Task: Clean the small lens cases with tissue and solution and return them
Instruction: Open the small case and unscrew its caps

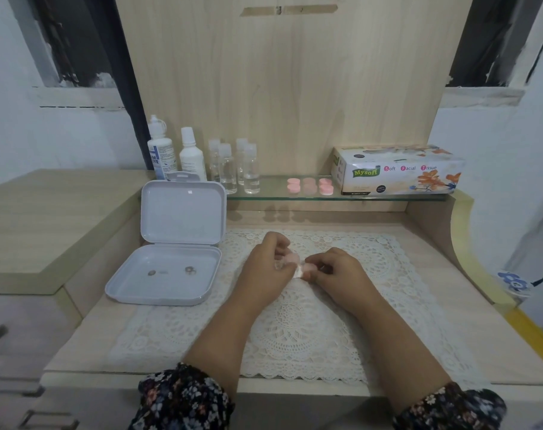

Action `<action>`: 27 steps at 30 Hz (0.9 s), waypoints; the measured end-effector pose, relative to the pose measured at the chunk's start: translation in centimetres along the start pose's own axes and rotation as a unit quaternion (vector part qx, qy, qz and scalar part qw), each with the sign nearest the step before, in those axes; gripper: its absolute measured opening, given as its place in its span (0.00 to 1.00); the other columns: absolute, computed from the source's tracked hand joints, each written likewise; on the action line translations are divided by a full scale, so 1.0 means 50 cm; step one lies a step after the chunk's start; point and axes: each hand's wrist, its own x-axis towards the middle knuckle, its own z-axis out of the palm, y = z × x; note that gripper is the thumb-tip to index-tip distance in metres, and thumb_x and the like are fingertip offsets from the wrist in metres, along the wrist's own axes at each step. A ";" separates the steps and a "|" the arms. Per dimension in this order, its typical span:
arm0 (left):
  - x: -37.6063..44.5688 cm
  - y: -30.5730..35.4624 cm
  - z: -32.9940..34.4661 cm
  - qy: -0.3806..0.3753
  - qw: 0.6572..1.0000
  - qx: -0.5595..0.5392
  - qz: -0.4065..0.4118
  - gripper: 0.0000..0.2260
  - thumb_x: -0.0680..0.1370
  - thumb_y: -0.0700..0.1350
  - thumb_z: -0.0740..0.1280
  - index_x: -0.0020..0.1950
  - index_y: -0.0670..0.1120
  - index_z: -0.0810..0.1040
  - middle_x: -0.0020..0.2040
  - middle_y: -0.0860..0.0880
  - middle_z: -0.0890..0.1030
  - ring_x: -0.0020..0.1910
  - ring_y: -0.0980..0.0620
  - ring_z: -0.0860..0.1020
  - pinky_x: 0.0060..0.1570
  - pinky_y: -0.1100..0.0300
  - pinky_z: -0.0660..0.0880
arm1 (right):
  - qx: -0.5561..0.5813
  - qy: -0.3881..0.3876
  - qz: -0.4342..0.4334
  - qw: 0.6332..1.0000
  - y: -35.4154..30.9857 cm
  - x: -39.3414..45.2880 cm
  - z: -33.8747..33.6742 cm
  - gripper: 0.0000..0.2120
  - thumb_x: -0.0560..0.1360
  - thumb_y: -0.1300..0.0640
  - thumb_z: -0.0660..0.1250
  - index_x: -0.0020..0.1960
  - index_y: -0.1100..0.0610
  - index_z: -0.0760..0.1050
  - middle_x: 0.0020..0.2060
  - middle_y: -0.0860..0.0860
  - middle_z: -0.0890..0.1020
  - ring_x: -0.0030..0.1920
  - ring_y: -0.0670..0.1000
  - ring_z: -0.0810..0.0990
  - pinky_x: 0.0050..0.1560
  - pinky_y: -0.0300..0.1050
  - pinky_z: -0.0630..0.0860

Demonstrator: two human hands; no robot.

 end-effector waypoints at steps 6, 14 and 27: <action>0.028 -0.019 0.000 0.068 0.993 0.080 -0.061 0.03 0.77 0.45 0.67 0.46 0.47 0.74 0.44 0.51 0.77 0.43 0.54 0.76 0.43 0.60 0.74 | 0.001 0.001 0.006 1.000 -0.002 0.000 0.002 0.12 0.73 0.54 0.73 0.56 0.52 0.82 0.47 0.46 0.77 0.49 0.45 0.75 0.53 0.40 0.72; 0.036 -0.021 0.001 -0.016 0.998 0.040 -0.048 0.10 0.78 0.37 0.64 0.56 0.45 0.82 0.57 0.50 0.81 0.56 0.55 0.77 0.56 0.67 0.69 | -0.017 -0.001 0.007 1.000 -0.003 -0.001 0.000 0.13 0.73 0.54 0.73 0.57 0.53 0.81 0.48 0.47 0.77 0.49 0.45 0.75 0.52 0.40 0.72; 0.005 -0.002 -0.010 -0.032 0.995 0.092 -0.017 0.07 0.70 0.44 0.74 0.46 0.45 0.82 0.41 0.54 0.74 0.42 0.56 0.73 0.40 0.67 0.68 | -0.018 0.001 0.009 1.000 -0.006 -0.003 -0.003 0.16 0.72 0.54 0.74 0.59 0.55 0.80 0.49 0.48 0.77 0.47 0.43 0.75 0.45 0.31 0.68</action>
